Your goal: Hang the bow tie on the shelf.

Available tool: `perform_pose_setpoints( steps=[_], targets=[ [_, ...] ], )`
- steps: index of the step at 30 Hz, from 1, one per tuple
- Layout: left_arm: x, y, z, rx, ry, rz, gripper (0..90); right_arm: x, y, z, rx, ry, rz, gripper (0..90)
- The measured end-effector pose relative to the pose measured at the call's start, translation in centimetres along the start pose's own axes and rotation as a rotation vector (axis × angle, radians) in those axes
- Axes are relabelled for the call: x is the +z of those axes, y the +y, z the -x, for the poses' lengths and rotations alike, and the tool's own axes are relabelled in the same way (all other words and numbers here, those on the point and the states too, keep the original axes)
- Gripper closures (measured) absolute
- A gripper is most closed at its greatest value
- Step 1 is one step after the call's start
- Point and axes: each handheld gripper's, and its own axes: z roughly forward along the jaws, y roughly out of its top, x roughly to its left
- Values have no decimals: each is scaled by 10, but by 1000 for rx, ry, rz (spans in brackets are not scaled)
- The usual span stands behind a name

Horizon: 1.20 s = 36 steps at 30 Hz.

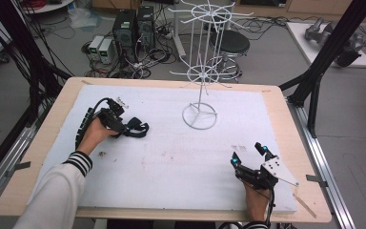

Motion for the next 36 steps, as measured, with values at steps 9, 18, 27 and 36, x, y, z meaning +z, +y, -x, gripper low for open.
perform_pose_setpoints(
  steps=[9, 18, 27, 36],
  targets=[
    [3, 2, 1, 1, -17, -29, 590, 0, 0, 0, 2, 0, 0, 88],
    [6, 4, 2, -10, -29, -48, 722, 0, 0, 0, 4, 0, -1, 87],
    [2, 4, 3, -20, -19, -36, 742, 0, 0, 0, 2, 0, 2, 88],
    [-10, 0, -1, -37, -21, 61, 742, 0, 0, 0, 1, 0, 0, 88]
  ],
)
